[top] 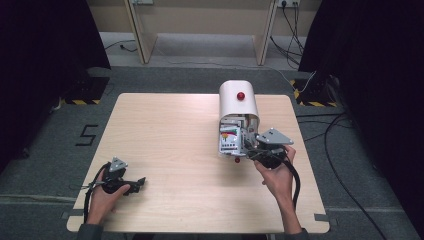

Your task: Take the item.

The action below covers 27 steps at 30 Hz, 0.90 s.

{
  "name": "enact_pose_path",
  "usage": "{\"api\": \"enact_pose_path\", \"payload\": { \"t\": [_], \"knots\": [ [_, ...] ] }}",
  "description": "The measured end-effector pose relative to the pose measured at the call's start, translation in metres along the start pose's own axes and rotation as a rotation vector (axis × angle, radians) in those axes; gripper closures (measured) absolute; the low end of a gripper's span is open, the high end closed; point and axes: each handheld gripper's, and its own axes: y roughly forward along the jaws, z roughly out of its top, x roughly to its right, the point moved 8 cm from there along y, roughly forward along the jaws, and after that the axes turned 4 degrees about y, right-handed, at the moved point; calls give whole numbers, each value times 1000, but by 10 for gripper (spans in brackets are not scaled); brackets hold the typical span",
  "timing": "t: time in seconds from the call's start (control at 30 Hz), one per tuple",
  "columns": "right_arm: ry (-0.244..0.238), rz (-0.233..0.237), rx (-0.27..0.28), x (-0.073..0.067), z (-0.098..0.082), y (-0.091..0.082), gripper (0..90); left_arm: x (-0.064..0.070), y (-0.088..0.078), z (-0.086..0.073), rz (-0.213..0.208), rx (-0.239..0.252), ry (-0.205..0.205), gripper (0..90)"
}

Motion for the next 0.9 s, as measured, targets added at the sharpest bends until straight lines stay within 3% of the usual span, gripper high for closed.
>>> {"api": "enact_pose_path", "payload": {
  "t": [0.13,0.5,0.6,0.9],
  "knots": [
    [-23,-32,-18,2,-2,3,620,0,0,0,0,0,0,0],
    [-18,-37,-15,8,-7,8,732,0,0,0,0,0,-2,0],
    [-20,-37,9,12,-6,6,809,0,0,0,0,0,-2,0],
    [-23,-15,71,10,2,-6,848,0,0,0,0,1,-2,0]
  ]
}}
